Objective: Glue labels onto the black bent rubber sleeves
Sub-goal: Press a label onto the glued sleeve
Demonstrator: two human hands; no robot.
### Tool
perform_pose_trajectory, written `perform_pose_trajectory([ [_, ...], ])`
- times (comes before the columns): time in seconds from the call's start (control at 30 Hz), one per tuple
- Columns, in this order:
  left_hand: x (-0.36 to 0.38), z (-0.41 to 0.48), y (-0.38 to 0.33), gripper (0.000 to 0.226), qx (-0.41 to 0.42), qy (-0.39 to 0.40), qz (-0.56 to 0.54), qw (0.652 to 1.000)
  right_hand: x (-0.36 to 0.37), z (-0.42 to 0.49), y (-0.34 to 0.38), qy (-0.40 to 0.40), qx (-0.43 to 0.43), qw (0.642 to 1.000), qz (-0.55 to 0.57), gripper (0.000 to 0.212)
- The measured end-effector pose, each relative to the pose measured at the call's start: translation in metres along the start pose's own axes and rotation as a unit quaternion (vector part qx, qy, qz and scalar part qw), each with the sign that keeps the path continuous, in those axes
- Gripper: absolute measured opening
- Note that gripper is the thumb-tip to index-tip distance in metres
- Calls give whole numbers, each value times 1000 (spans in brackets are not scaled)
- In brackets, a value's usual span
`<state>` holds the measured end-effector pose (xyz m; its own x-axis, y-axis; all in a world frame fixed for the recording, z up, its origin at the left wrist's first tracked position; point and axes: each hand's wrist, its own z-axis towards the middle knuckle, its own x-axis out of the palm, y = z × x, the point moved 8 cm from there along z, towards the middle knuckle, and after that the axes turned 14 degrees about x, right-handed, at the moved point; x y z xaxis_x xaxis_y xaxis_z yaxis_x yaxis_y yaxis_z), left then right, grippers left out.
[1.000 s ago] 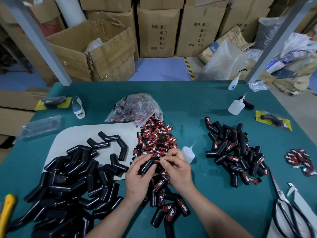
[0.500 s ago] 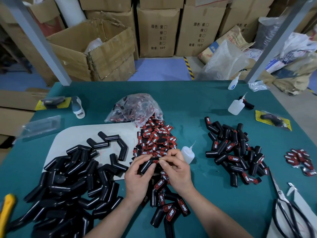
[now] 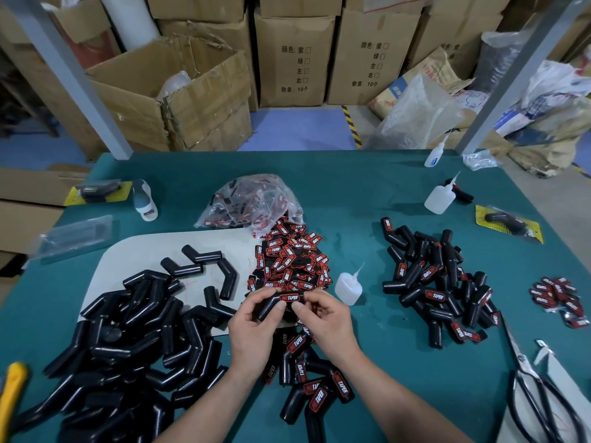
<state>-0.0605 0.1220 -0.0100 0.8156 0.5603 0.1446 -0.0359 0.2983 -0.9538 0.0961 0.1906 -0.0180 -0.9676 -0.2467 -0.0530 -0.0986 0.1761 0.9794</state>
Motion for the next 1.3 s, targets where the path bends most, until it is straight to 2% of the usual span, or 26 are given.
perform_pose_trajectory([
  [0.1, 2, -1, 0, 46, 3, 10, -11, 1000, -3, 3, -4, -3, 16, 1000, 17, 31],
  [0.2, 2, 0, 0, 49, 14, 19, 11, 1000, 5, 3, -6, 44, 53, 997, 28, 17],
  [0.23, 2, 0, 1, 50, 15, 20, 9, 1000, 7, 3, -6, 55, 59, 996, 30, 19],
  [0.3, 2, -1, 1, 50, 13, 23, 3, 1000, 7, 5, -7, 62, 68, 996, 22, 40],
  [0.4, 2, -1, 2, 48, 15, 26, 6, 1000, 7, 7, -8, 73, 87, 993, 29, 48],
  [1.0, 2, 0, 5, 47, 24, 39, 27, 999, 6, 3, -4, 89, 104, 990, 46, 43],
  [1.17, 0, 1, 7, 44, 23, 29, 28, 999, 7, 2, 1, 121, 94, 986, 67, 43],
  [1.3, 0, 0, 6, 43, 22, 30, 16, 999, 7, 1, -4, 85, 96, 991, 41, 35],
])
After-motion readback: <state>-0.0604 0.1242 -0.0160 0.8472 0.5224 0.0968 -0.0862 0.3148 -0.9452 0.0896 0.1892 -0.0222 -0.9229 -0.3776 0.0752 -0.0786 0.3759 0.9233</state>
